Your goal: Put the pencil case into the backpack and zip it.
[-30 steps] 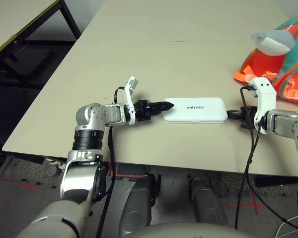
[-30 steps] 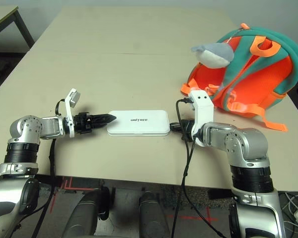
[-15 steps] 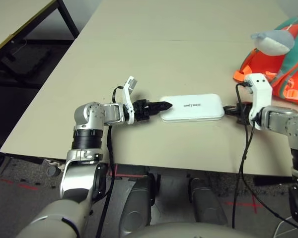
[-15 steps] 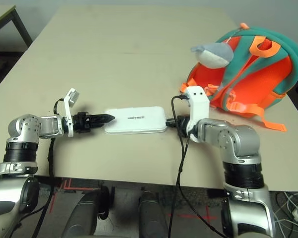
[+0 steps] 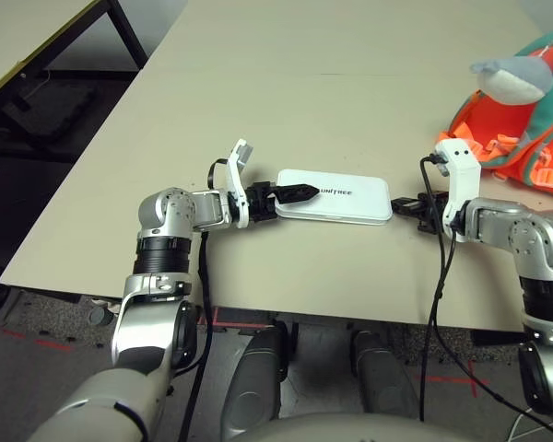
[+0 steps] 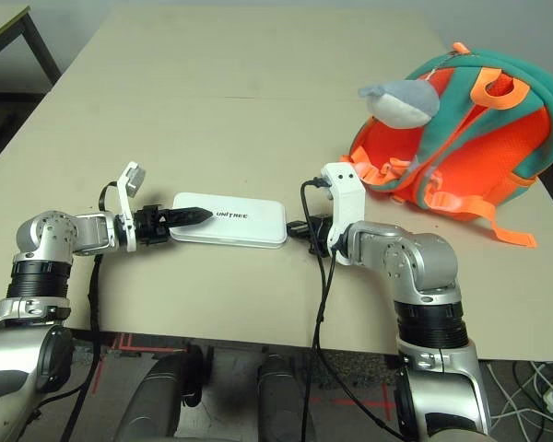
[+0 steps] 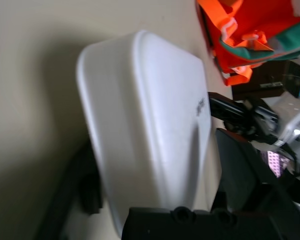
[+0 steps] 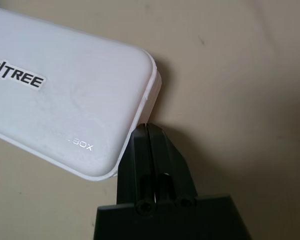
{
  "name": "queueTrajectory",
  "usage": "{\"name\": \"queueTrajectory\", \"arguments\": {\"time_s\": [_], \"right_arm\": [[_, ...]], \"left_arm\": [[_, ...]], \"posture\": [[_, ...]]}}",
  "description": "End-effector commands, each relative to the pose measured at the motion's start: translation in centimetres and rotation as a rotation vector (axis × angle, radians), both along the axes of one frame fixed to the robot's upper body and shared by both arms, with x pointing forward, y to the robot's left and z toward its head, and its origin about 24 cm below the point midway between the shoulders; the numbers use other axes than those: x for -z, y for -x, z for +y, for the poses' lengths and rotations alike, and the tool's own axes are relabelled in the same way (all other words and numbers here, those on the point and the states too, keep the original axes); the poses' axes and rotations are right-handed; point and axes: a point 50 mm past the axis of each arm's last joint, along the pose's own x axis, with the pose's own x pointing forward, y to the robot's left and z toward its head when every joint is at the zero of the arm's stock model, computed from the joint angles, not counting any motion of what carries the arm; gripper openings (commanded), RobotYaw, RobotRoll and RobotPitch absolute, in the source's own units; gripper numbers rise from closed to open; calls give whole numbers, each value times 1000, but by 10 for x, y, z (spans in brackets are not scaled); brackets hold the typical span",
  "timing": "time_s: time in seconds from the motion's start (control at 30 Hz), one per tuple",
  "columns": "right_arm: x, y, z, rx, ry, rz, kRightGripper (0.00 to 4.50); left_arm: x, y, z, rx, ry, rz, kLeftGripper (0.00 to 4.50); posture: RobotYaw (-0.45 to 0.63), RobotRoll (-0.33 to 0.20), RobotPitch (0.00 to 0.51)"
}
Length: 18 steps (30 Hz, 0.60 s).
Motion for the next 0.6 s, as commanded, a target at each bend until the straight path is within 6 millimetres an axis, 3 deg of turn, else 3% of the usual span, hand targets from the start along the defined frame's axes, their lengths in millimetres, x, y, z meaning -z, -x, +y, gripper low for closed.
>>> {"name": "queueTrajectory", "arguments": {"time_s": [0.03,0.13,0.23,0.4,0.6], "right_arm": [[-6,0,-1,-3,-9,-34,0],[-13,2,-5,28,-7,-77,0],[-29,9,-14,103,10,-171,651],[-59,40,-30,329,121,-323,2231],[-84,61,-40,615,172,-499,4071]], "left_arm": [[5,0,3,-21,-19,8,2649],[-2,-1,3,-17,2,-30,1916],[-10,0,3,-16,24,-72,1619],[-14,1,7,-30,-6,-133,1490],[-11,-2,11,-46,-29,-148,1490]], "posture": [[72,0,173],[74,0,174],[72,0,176],[33,0,186],[-52,0,198]]}}
